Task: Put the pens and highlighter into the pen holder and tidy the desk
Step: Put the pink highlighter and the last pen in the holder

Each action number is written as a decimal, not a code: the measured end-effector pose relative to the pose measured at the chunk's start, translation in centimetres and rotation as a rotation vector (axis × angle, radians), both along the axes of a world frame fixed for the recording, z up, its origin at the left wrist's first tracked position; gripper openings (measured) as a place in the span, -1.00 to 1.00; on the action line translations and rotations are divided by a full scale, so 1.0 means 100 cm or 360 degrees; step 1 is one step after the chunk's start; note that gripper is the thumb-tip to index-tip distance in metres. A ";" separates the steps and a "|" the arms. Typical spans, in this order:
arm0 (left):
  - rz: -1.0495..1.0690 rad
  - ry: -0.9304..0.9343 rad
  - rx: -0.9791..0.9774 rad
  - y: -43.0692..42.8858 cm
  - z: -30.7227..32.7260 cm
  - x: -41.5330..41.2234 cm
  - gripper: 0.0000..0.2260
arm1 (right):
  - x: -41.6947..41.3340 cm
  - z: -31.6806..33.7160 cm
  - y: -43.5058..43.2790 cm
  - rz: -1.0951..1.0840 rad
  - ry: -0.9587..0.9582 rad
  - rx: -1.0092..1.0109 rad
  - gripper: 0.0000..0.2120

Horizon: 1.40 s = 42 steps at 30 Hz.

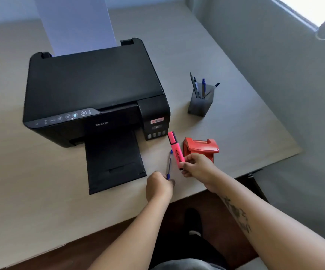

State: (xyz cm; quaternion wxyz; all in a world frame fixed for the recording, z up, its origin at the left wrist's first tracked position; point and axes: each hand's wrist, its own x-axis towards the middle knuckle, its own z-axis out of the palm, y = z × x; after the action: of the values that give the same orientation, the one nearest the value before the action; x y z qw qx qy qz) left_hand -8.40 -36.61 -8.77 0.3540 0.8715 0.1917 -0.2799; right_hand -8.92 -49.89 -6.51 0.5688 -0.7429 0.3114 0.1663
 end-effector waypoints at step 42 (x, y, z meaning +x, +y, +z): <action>-0.0737 -0.0901 0.0051 -0.153 0.129 0.215 -0.88 | 0.172 0.106 -0.214 0.0503 -0.0534 -0.0930 -0.87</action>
State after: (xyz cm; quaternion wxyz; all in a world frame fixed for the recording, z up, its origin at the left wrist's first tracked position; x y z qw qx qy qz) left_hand 13.12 -51.87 4.13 0.3067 0.9402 -0.1118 -0.0973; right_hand 8.33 -71.24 4.11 0.3431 -0.9298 0.1295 0.0322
